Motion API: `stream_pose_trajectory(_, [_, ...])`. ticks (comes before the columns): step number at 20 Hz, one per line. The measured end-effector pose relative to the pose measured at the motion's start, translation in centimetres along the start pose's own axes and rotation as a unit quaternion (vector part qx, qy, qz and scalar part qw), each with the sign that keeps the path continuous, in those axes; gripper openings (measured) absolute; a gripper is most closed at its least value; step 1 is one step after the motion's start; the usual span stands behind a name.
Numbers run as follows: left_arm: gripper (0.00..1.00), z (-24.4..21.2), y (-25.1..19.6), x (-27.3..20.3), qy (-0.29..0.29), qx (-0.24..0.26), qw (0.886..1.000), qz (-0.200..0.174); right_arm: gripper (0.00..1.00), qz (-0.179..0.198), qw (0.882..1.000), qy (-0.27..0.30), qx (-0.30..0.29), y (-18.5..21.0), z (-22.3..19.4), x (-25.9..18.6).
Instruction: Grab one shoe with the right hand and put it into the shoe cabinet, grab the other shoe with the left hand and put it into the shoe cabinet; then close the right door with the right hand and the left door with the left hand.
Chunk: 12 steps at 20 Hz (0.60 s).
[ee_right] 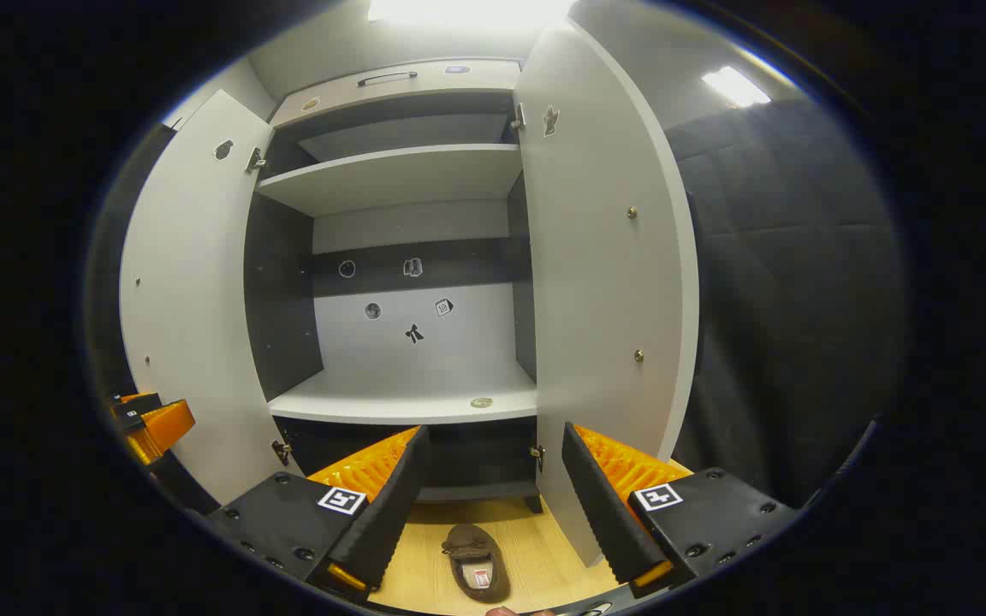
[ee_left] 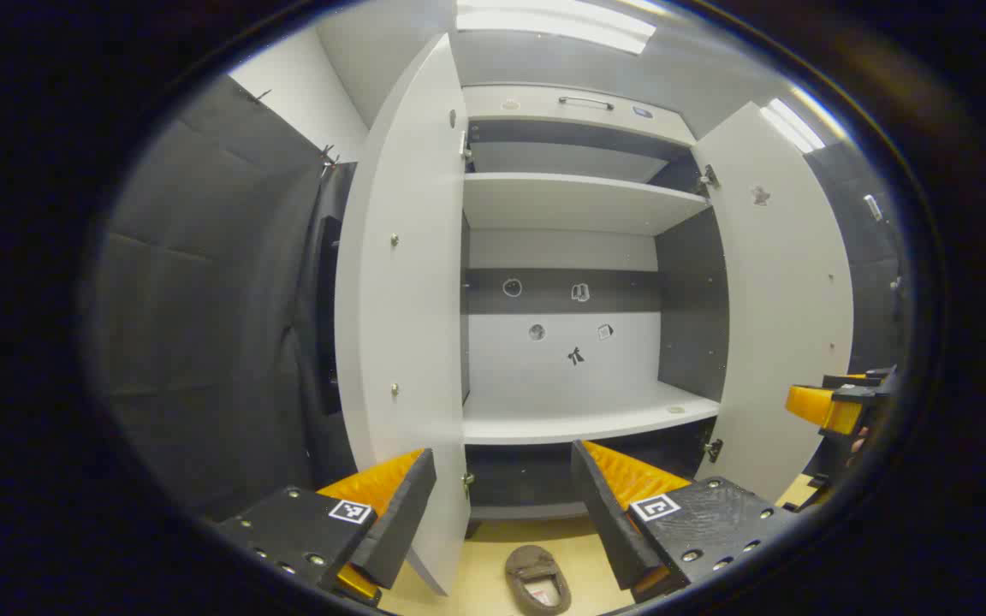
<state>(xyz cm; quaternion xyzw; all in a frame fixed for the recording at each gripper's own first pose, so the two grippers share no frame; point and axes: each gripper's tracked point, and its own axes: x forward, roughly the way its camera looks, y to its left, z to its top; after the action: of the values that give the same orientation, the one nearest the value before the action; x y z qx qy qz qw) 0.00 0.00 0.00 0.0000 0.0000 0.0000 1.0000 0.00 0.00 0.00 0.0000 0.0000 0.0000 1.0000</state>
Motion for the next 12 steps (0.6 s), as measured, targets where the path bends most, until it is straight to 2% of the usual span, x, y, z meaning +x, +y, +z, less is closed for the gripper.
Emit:
stream_pose_trajectory(1, [0.93, -0.19, 0.17, 0.0, 0.002, -0.002, 1.0, 0.0, 0.98, 0.0, 1.0, 0.0, 0.0, 0.05, 0.07, -0.01])
stream_pose_trajectory(4, [0.93, -0.68, 0.43, -0.09, 0.006, -0.003, 1.0, 0.001, 0.98, -0.001, 1.0, 0.001, -0.001, 0.26, 0.22, 0.14])
stream_pose_trajectory(5, [0.93, -0.54, 0.44, -0.21, 0.005, -0.001, 1.0, 0.003, 0.92, -0.001, 1.0, 0.002, -0.001, 0.31, 0.28, 0.19])
stream_pose_trajectory(6, [0.93, -0.61, 0.37, -0.18, 0.004, 0.002, 1.0, 0.001, 0.92, -0.001, 1.0, 0.003, -0.001, 0.35, 0.2, 0.24])
stream_pose_trajectory(7, [0.93, -0.62, 0.28, -0.27, 0.004, 0.003, 1.0, -0.001, 0.98, -0.002, 1.0, 0.004, -0.001, 0.38, 0.23, 0.27])
stream_pose_trajectory(9, [0.93, -0.69, 0.08, -0.14, 0.006, 0.002, 1.0, -0.006, 0.98, -0.003, 1.0, 0.004, 0.0, 0.39, 0.32, 0.32])
stream_pose_trajectory(10, [0.93, -0.82, 0.0, -0.16, 0.007, 0.001, 1.0, -0.009, 0.92, -0.004, 1.0, 0.003, 0.001, 0.34, 0.36, 0.31])
stream_pose_trajectory(11, [0.93, -0.92, 0.02, -0.12, 0.008, 0.0, 1.0, -0.01, 0.92, -0.006, 1.0, 0.002, 0.0, 0.3, 0.39, 0.3])
stream_pose_trajectory(12, [0.93, -1.06, -0.08, -0.23, 0.008, 0.0, 1.0, -0.011, 0.98, -0.008, 1.0, 0.002, 0.0, 0.18, 0.45, 0.27])
